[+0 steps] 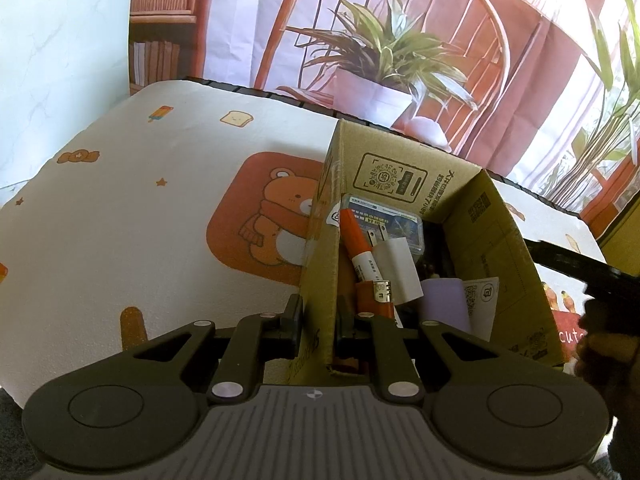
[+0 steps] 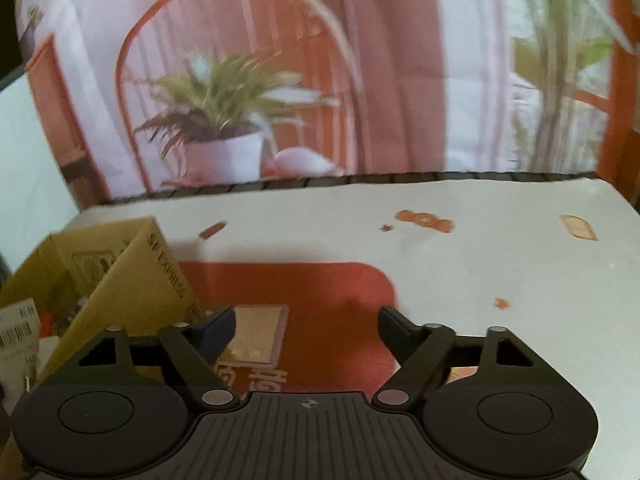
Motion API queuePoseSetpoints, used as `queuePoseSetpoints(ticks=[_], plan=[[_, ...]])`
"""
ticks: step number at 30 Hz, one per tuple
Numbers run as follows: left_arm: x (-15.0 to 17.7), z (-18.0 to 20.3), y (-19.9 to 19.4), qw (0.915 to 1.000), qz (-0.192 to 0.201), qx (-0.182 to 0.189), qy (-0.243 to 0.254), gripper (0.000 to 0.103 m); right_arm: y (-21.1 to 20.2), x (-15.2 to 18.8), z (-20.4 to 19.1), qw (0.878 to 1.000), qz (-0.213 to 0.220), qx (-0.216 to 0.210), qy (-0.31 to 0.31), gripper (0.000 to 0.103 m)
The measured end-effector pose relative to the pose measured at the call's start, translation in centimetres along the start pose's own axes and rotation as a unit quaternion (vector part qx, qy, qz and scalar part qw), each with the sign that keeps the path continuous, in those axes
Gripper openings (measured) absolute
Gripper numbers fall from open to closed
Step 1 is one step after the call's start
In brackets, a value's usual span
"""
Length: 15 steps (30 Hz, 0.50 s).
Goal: Organize rigid objects
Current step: 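Move the open right tool to the gold card in clear case and grasp it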
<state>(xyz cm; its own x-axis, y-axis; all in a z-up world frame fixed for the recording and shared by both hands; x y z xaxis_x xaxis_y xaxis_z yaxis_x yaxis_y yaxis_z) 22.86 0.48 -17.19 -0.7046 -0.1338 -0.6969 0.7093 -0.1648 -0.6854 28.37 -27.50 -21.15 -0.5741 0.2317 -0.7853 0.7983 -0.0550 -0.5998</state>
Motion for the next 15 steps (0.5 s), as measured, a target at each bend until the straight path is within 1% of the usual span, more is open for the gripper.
queuePoseSetpoints(ticks=[1,3,5,6,7,9,15], plan=[[0.0,0.0,0.0,1.0,0.0,0.0,0.0,0.016,0.4,0.0,-0.4,1.0,-0.004,-0.004,-0.008,0.066],[0.0,0.0,0.0,1.0,0.0,-0.001,0.001,0.016,1.4,0.0,-1.5,0.999,-0.015,-0.013,-0.027,0.061],[0.0,0.1,0.0,1.0,0.0,-0.002,0.001,0.016,2.4,0.1,-2.4,0.999,-0.025,-0.015,-0.043,0.059],[0.0,0.1,0.0,1.0,-0.001,-0.002,0.002,0.016,2.8,0.1,-2.7,0.998,-0.03,-0.017,-0.048,0.057],[0.0,0.0,0.0,1.0,-0.001,-0.002,0.002,0.016,3.3,0.1,-3.0,0.998,-0.035,-0.017,-0.049,0.053],[0.0,0.0,0.0,1.0,-0.002,-0.002,0.001,0.016,3.9,0.2,-3.3,0.998,-0.042,-0.015,-0.045,0.049],[0.0,0.0,0.1,1.0,-0.002,-0.004,0.002,0.016,4.9,0.2,-3.3,0.998,-0.047,-0.006,-0.038,0.047]])
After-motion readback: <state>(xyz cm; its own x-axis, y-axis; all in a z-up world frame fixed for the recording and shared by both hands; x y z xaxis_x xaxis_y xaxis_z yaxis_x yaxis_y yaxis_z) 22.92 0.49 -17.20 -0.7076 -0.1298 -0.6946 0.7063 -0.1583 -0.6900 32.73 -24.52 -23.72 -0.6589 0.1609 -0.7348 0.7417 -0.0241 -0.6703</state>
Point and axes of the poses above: each gripper's, at about its wrist camera, not at the fingertips, and y roughly the way its jaws point, z to its right, x to its underside, the point moved 7 cm from there along y, roughly the way its jaws point, and after that the axes turned 3 degrees about z, right-handed, at the moved point
